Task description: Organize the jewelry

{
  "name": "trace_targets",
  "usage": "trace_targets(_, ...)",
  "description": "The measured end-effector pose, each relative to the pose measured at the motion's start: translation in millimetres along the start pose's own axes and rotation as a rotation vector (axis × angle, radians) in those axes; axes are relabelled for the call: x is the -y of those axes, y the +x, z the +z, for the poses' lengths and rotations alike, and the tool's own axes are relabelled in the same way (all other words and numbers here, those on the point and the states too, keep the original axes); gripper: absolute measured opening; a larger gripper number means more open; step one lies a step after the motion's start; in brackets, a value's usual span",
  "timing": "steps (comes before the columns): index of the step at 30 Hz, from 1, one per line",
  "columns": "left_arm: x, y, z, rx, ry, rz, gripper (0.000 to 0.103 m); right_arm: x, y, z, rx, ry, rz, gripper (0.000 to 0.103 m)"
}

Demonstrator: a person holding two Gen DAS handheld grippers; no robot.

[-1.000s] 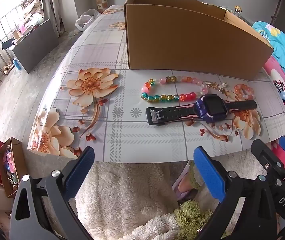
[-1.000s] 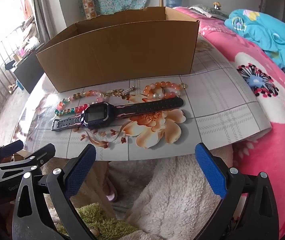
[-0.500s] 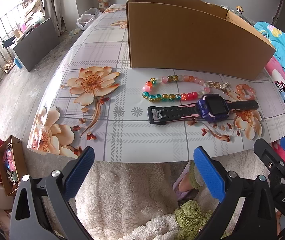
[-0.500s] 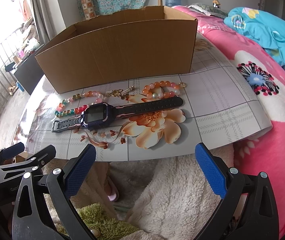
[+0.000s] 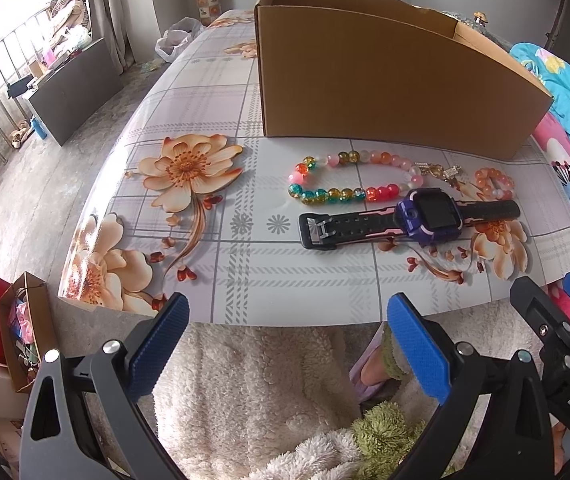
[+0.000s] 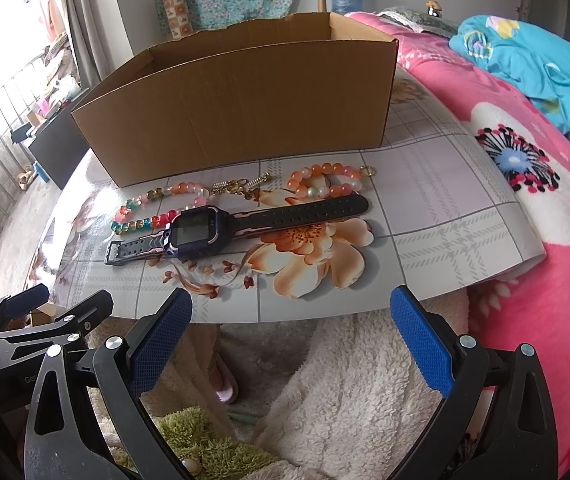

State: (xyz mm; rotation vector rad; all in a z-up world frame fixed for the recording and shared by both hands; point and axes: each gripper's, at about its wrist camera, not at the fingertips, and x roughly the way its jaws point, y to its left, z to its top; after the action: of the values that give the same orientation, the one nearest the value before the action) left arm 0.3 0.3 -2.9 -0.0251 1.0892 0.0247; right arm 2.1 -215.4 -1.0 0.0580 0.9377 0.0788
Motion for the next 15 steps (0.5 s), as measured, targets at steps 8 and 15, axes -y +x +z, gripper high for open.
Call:
trace_targets(8, -0.2, 0.7, 0.1, 0.002, 0.0, 0.01, 0.097, 0.8, -0.2, -0.2, 0.001, 0.003, 0.001, 0.096)
trace_targets(15, 0.1, 1.0, -0.3, 0.002, -0.001, 0.015, 0.097, 0.7, -0.6, -0.6, 0.002, 0.003, 0.004, 0.096)
